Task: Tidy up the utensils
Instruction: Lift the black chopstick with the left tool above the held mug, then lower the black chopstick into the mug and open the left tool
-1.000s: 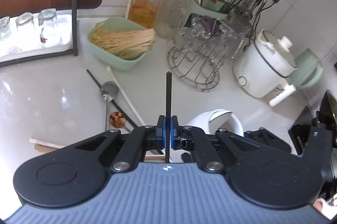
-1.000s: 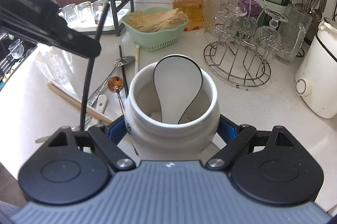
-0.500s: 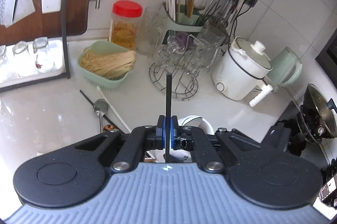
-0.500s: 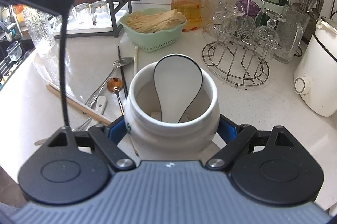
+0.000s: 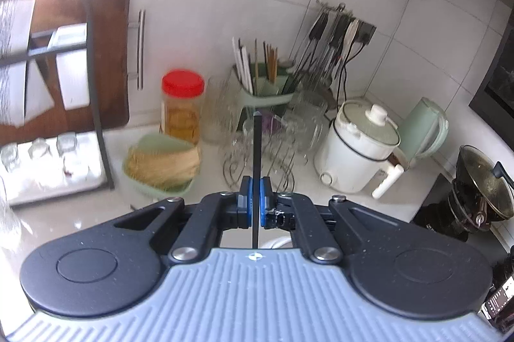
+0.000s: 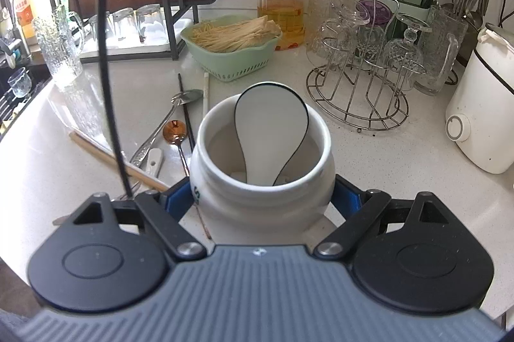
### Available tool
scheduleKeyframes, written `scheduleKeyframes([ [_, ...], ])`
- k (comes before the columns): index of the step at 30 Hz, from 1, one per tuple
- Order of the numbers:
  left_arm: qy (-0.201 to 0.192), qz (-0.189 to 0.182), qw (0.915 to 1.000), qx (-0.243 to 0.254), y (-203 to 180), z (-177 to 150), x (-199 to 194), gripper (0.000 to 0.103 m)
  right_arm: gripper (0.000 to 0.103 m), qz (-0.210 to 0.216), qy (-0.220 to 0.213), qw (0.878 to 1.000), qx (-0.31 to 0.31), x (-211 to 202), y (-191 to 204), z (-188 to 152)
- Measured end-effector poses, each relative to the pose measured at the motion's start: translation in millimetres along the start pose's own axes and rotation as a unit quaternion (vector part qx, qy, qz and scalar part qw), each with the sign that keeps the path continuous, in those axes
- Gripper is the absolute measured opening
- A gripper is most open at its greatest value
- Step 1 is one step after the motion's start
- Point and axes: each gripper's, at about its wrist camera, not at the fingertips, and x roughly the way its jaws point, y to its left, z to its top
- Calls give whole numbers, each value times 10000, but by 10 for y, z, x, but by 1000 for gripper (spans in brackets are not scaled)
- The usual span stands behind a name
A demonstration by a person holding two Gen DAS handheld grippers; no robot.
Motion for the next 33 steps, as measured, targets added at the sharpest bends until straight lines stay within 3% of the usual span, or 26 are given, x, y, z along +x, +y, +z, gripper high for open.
scheduleKeyframes([
  [20,-380,-201,9989,175,-301,359,111,5,91,53,-116,9999,-20,-14,-4,-37],
  [33,454,-129,9986,217,-349,-4,520,5,91,163,-207,9996,35,-4,-41,-59],
])
